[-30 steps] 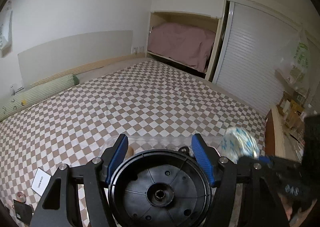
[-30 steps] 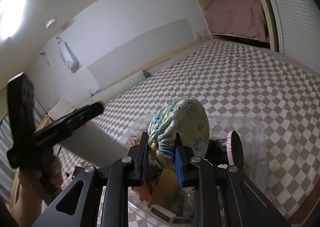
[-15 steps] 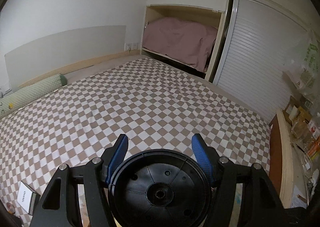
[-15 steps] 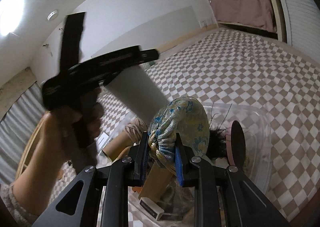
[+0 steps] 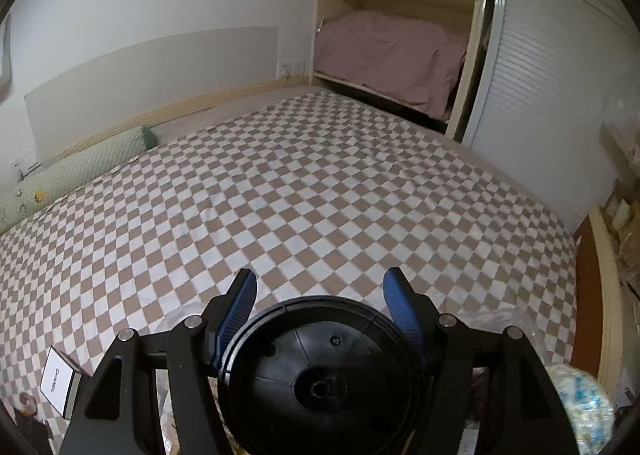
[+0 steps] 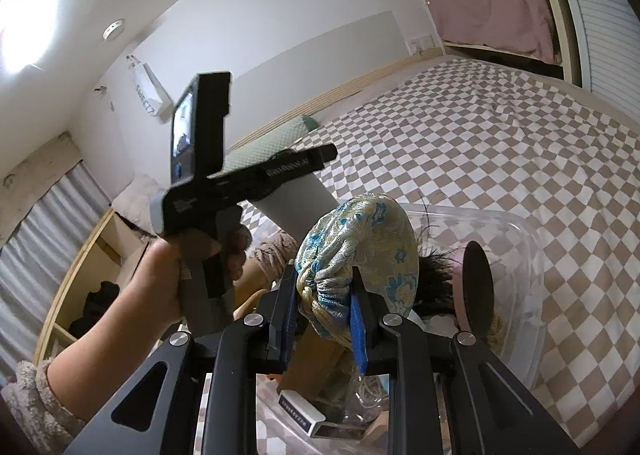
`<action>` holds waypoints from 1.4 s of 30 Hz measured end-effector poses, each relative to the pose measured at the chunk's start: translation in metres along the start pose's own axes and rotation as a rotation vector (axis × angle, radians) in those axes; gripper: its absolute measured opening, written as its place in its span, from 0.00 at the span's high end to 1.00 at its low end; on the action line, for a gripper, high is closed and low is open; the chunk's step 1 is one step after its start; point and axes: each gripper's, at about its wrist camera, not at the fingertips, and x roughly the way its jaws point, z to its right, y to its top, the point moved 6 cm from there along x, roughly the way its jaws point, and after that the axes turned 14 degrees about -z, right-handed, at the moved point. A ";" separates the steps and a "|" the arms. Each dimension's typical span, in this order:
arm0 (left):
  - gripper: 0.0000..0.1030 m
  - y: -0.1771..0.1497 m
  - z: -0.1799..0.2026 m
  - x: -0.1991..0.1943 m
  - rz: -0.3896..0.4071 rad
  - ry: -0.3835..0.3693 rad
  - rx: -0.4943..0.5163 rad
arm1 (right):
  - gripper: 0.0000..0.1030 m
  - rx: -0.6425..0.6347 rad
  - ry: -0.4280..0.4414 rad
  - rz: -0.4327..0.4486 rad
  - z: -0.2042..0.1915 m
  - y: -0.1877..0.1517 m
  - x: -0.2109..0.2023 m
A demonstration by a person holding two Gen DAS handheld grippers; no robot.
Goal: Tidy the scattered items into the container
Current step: 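Lower the thermos into the container with the left tool while the right tool holds the pouch, then lower the floral pouch into the container and open the right tool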
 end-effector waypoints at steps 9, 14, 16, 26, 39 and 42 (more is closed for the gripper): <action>0.37 -0.024 0.021 0.034 -0.105 0.040 0.070 | 0.77 -0.013 -0.004 -0.020 0.003 -0.004 0.005; 0.36 -0.022 0.021 0.014 -0.076 0.010 0.046 | 0.77 -0.007 0.002 -0.049 0.004 -0.010 0.009; 0.36 -0.021 0.019 0.003 -0.067 0.019 0.047 | 0.77 -0.005 0.012 -0.057 0.004 -0.014 0.009; 0.18 -0.055 0.008 -0.035 -0.028 0.051 0.083 | 0.77 -0.031 -0.127 -0.050 0.002 -0.027 0.000; 0.05 -0.099 -0.009 -0.074 0.045 0.012 0.066 | 0.71 0.037 -0.147 -0.141 0.013 -0.041 0.039; 0.04 -0.105 -0.017 -0.078 0.047 0.017 0.057 | 0.41 0.065 -0.100 -0.160 0.015 -0.044 0.049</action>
